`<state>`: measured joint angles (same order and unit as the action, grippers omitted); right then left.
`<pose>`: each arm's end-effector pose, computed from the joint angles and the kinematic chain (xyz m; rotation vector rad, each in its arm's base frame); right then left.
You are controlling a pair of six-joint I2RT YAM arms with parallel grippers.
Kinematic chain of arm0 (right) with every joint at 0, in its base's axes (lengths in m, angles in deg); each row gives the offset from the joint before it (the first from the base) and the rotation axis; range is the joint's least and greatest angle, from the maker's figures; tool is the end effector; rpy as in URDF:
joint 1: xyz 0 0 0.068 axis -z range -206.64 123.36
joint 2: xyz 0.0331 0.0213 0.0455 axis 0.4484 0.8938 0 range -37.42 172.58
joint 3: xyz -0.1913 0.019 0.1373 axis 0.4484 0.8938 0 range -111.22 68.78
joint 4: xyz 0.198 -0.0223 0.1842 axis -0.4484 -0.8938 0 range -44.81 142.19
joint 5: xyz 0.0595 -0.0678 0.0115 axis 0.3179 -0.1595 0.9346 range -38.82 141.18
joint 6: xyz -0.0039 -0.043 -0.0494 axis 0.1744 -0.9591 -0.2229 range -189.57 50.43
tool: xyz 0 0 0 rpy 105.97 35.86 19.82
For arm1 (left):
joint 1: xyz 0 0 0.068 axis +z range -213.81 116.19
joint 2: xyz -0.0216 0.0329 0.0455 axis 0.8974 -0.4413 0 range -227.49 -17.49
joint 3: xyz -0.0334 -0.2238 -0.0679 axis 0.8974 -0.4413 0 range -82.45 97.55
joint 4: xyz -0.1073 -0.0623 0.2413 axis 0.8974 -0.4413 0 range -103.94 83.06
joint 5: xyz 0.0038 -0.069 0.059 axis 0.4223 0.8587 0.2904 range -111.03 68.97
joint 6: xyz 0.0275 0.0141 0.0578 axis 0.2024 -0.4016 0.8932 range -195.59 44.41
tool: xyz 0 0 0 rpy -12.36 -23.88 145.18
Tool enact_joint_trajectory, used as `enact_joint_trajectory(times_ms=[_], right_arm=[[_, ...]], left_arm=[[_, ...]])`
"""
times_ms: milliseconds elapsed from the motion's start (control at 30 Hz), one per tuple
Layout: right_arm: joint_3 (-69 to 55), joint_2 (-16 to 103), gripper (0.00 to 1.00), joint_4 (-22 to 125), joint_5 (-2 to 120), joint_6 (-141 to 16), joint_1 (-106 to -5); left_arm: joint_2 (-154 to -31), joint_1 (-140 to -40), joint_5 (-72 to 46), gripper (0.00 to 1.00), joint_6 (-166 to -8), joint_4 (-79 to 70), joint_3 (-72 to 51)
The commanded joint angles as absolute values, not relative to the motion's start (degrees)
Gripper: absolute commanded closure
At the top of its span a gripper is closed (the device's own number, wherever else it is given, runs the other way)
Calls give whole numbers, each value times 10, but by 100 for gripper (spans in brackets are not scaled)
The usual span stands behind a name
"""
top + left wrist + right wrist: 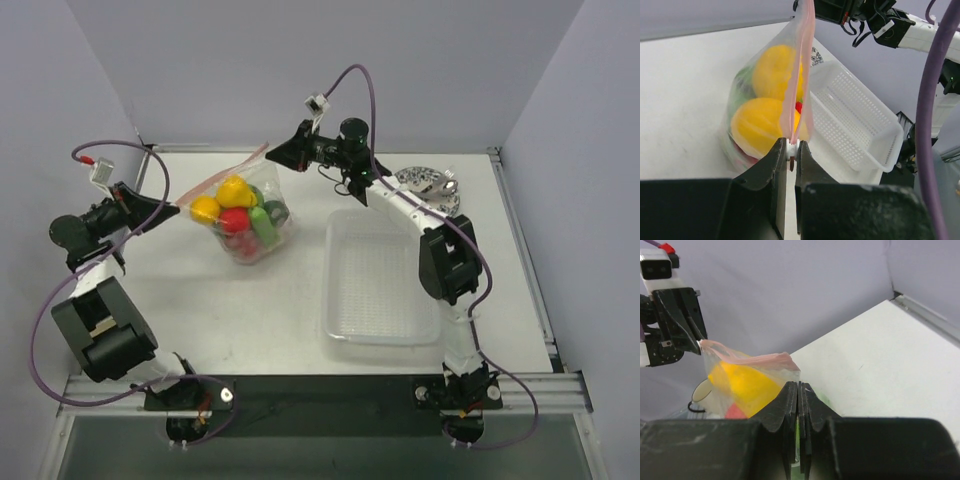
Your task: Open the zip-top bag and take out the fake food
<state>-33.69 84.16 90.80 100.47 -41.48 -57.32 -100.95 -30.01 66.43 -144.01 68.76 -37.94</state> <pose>0.4109 0.2892 0.3149 -0.8414 1.2344 1.3710 0.2711 0.1196 0.2698 0.3252 1.6374 -1.1676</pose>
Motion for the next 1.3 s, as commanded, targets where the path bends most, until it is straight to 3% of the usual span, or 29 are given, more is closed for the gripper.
enact_joint_trajectory(times_ms=[0,333,500,533,700,867,1000,1100,1133,1200,1233,1267], right_arm=[[-424,853,100,940,927,-437,-548],[-313,809,100,946,938,-461,-570],[-279,783,94,917,953,-502,-601],[-269,779,94,914,951,-505,-603],[-228,750,93,907,948,-527,-611],[-217,730,93,859,931,-585,-621],[-218,724,93,813,937,-596,-620],[-193,710,91,800,949,-596,-621],[-183,701,89,797,952,-596,-621],[-153,688,84,788,957,-596,-627],[-141,673,80,786,958,-595,-630],[-130,664,70,783,963,-594,-637]], left_arm=[[-1090,-307,688,100,-1499,889,-168],[-1257,-360,754,100,-1626,889,89],[-1408,-428,754,100,-1888,888,376],[-1409,-435,755,100,-1882,887,422],[-1340,-461,754,100,-1864,889,348],[-1174,-451,755,98,-1683,885,-26],[-1082,-417,756,83,-1603,883,-275],[-1016,-398,757,51,-1557,883,-417],[-1003,-399,756,31,-1548,883,-450],[-965,-408,756,10,-1521,884,-520],[-955,-412,756,3,-1514,884,-537],[-943,-419,756,3,-1511,885,-549]])
